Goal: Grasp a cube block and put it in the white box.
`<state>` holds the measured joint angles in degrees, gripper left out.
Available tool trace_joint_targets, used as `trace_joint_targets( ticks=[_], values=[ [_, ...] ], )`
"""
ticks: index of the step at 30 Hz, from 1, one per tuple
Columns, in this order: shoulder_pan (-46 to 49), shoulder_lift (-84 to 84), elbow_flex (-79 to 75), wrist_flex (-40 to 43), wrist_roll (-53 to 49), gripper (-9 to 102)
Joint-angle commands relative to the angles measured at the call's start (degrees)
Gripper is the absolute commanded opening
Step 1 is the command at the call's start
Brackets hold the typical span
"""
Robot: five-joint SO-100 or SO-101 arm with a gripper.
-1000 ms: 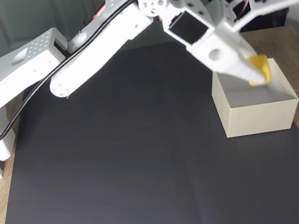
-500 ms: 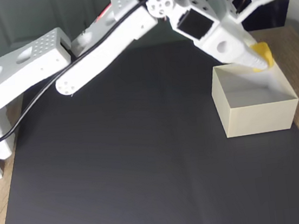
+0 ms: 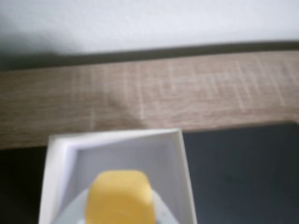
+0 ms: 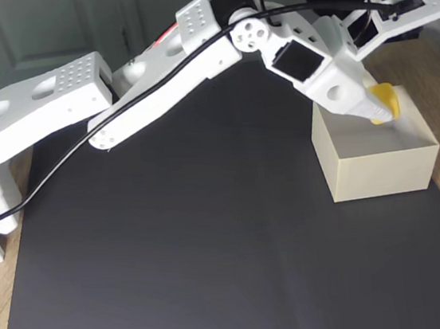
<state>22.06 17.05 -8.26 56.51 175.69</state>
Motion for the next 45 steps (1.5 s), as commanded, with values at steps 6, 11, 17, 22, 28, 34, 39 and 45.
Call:
trace_joint_targets(
  ticks=[6, 11, 17, 22, 28, 34, 39, 45],
  values=[
    [-0.5, 0.3, -1.7, -2.7, 0.4, 20],
    [-0.6, 0.1, -1.7, -2.9, 0.3, 27],
    [-0.9, 1.5, -2.0, -0.3, 0.3, 22],
    [-1.9, 6.4, -2.2, 9.1, -0.2, 11],
    [-4.0, 14.2, -2.3, 20.0, -0.6, 6],
    [-5.1, 19.7, -2.4, 23.5, 4.5, 0],
    [-6.0, 23.5, -2.4, 31.8, 7.6, 0],
    [-7.0, 28.5, -1.7, 32.3, 6.0, 0]
  ],
)
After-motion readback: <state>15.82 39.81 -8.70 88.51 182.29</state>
